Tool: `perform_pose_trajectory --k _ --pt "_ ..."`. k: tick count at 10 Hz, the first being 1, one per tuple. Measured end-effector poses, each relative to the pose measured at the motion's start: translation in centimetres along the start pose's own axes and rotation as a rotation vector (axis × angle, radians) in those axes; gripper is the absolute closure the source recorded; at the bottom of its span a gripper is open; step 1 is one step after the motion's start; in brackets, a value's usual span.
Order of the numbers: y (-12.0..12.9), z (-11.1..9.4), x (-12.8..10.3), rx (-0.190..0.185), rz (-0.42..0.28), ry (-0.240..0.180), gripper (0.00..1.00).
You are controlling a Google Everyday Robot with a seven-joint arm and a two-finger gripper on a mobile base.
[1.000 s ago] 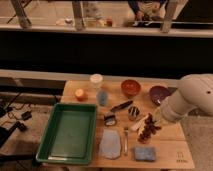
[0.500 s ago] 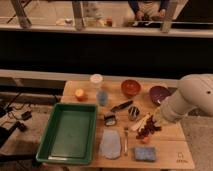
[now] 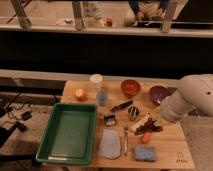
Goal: Place grapes in paper cup
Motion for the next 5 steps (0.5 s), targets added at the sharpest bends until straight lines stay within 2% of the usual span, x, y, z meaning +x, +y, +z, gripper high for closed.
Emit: perform_pose_trajectory --k 2,3,5 --pt "-2.3 0.5 -2.3 0.018 -0.030 0.002 0.90" --pt "-5.9 1.0 -4.1 0.039 -0.065 -0.007 0.90" --pt "-8.7 0.7 -4.8 0.061 -0.093 -0.010 0.90"
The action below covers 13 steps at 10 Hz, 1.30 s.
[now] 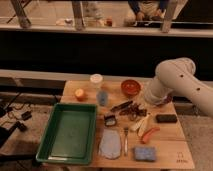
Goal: Place grapes in paper cup
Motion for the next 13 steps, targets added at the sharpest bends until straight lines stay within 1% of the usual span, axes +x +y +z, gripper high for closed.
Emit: perform_pose_trajectory --k 2,5,8,9,10,11,13 --pt "-1.6 -0.1 -0.4 0.019 -0.017 -0.007 0.90" --pt "-5.4 0.3 -2.2 0.039 -0.068 -0.021 0.90" --pt "-8.5 1.5 -5.0 0.034 -0.122 -0.036 0.90" --pt "-9.3 2.0 -5.9 0.029 -0.137 -0.040 0.90" --pt "-10.7 3.0 -7.2 0.022 -0.163 -0.048 0.90" --pt "-11.2 3.4 -7.7 0.018 -0.174 -0.050 0.90" --pt "-11.1 3.4 -7.3 0.015 -0.170 -0.047 0.90"
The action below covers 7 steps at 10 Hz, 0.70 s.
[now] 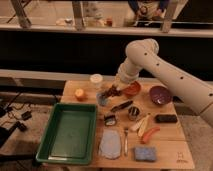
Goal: Place grapes in paper cup
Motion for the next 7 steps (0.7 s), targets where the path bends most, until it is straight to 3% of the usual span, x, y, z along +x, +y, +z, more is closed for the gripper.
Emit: perform_pose_trajectory --k 7 --pt "-0.18 0.02 -0.11 0.003 -0.004 -0.002 0.90"
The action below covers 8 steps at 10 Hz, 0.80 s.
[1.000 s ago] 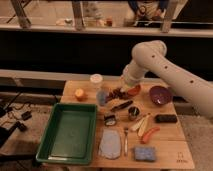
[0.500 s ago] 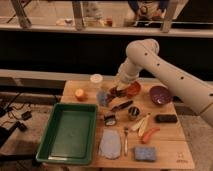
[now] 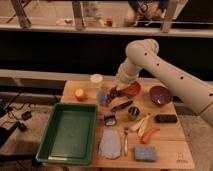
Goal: Place grapes in paper cup
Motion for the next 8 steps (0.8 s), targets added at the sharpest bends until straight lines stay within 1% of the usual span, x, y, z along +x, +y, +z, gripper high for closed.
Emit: perform_pose_trajectory --k 1,5,8 --pt "-0.5 0.1 -0.1 0.006 -0.004 -0.004 0.90" --pt "-4.6 1.5 -2.1 0.020 -0.056 -0.031 0.90" --pt "-6.7 2.1 -2.9 0.029 -0.084 -0.046 0.90"
